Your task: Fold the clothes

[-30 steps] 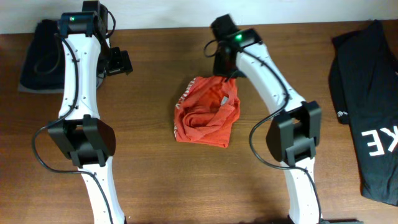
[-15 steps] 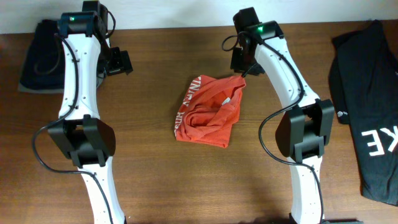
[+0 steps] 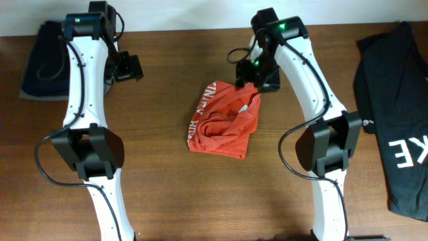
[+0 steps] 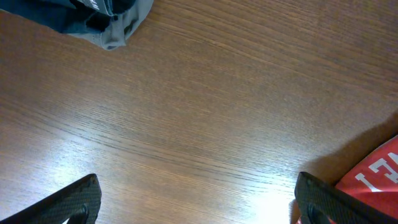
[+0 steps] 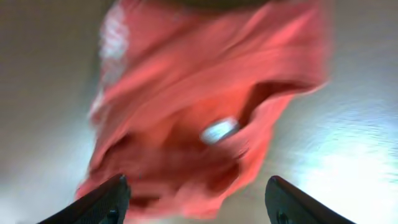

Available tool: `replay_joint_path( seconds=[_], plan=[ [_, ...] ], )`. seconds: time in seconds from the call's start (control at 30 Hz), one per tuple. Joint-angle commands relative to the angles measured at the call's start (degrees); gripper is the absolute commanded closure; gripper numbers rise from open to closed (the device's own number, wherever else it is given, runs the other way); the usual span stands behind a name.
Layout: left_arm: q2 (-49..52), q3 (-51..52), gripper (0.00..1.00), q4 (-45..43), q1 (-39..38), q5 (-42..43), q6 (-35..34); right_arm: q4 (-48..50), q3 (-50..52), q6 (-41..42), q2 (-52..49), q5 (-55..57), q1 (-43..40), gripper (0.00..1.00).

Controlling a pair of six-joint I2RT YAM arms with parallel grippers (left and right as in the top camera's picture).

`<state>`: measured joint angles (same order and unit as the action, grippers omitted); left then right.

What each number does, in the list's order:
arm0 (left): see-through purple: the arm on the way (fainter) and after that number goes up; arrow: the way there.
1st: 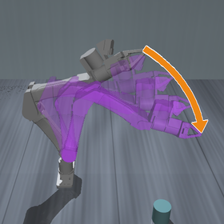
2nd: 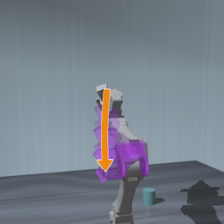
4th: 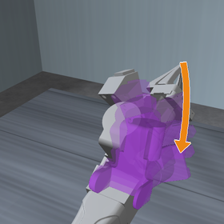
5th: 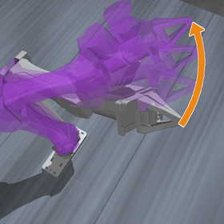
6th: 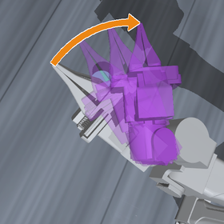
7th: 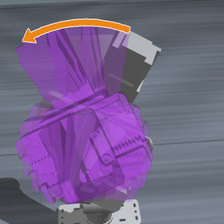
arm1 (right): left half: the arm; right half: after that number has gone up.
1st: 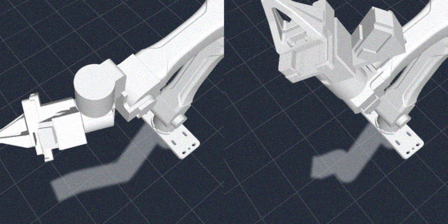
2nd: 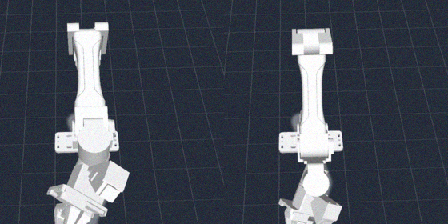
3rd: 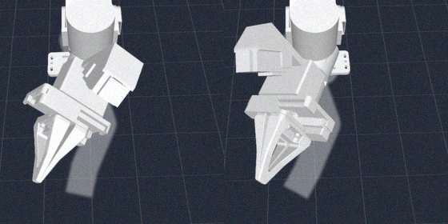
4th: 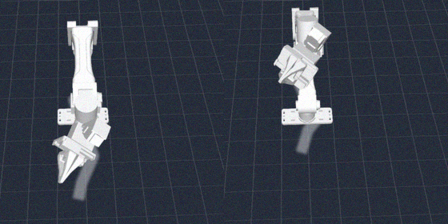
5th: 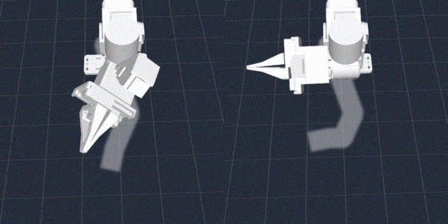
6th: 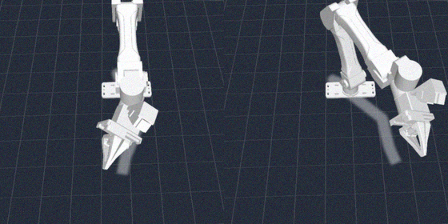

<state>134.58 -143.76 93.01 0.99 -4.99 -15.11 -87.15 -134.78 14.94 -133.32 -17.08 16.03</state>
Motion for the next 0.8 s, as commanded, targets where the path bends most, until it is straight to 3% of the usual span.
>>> replay_joint_path(
  seconds=[0.0,0.23,0.43,0.77],
  plan=[
    [-0.5,0.5,0.01,-0.2,-0.1,-0.9,-0.7,-2.6,-0.6,-6.6,2.3,-4.8,4.5,0.25],
    [-0.5,0.5,0.01,-0.4,-0.1,-0.9,-0.7,-1.7,-0.4,-4.7,2.0,-0.1,12.3,0.26],
    [-0.4,0.5,0.01,0.6,-0.1,-0.9,-0.7,0.9,1.4,4.1,-0.2,2.7,14.1,0.40],
    [-0.5,0.5,0.01,0.5,-0.1,-0.9,-0.7,4.1,8.0,6.7,-0.5,2.6,14.1,0.39]
  ],
)
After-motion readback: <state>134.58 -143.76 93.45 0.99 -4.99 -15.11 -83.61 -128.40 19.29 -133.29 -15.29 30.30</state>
